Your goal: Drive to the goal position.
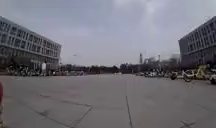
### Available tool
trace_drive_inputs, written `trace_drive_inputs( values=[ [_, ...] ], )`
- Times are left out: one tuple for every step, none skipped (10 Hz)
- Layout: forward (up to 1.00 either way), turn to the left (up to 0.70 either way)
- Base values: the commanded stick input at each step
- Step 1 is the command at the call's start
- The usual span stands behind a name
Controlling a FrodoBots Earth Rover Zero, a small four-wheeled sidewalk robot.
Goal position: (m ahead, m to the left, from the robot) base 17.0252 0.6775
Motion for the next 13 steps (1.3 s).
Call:
trace_drive_inputs(
  values=[
    [0.70, 0.00],
    [0.70, 0.00],
    [0.70, 0.00],
    [0.70, 0.00],
    [0.70, 0.00],
    [0.70, 0.00],
    [0.70, 0.00],
    [0.70, 0.00],
    [0.70, 0.00],
    [0.70, 0.00],
    [0.70, 0.00],
    [0.70, 0.00],
    [0.70, 0.00]
  ],
)
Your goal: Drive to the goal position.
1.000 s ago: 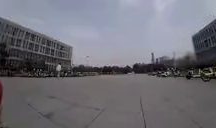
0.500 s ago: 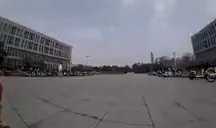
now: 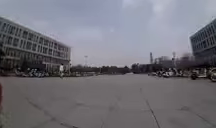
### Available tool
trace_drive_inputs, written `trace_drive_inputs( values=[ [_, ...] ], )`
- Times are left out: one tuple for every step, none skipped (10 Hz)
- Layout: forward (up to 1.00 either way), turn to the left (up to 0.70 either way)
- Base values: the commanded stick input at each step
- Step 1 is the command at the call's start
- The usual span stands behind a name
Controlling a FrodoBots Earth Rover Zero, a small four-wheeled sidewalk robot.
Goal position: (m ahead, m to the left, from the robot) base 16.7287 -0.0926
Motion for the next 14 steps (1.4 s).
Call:
trace_drive_inputs(
  values=[
    [0.70, 0.00],
    [0.70, 0.00],
    [0.70, 0.00],
    [0.70, 0.00],
    [0.70, 0.00],
    [0.70, 0.00],
    [0.70, 0.00],
    [0.70, 0.00],
    [0.70, 0.00],
    [0.70, 0.00],
    [0.70, 0.00],
    [0.70, 0.00],
    [0.70, 0.00],
    [0.70, 0.00]
  ],
)
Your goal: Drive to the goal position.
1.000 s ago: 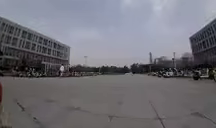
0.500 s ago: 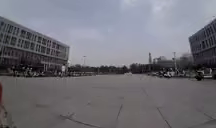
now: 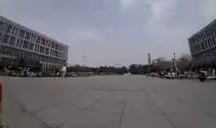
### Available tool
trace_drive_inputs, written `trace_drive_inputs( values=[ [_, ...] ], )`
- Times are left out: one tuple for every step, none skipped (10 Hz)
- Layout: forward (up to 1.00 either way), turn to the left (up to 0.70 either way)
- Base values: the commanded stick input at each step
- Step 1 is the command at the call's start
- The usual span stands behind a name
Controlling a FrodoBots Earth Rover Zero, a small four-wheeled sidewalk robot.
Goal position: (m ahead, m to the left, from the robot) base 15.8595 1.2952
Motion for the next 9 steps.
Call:
trace_drive_inputs(
  values=[
    [0.70, 0.00],
    [0.70, 0.00],
    [0.70, 0.00],
    [0.70, 0.00],
    [0.70, 0.00],
    [0.70, 0.00],
    [0.70, 0.00],
    [0.70, 0.00],
    [0.70, 0.00]
  ],
)
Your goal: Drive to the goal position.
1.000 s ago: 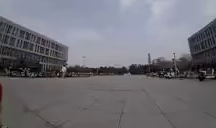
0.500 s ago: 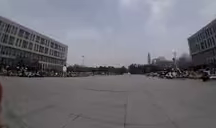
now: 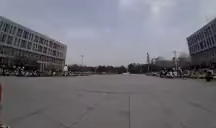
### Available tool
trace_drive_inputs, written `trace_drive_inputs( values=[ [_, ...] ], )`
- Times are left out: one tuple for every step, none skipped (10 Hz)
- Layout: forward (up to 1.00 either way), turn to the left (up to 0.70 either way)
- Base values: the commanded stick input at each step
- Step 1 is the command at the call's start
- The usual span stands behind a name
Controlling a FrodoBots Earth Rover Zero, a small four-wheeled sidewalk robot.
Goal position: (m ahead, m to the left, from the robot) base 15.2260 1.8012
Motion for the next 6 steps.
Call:
trace_drive_inputs(
  values=[
    [0.70, 0.00],
    [0.70, 0.00],
    [0.70, 0.00],
    [0.70, 0.00],
    [0.70, 0.00],
    [0.70, 0.00]
  ],
)
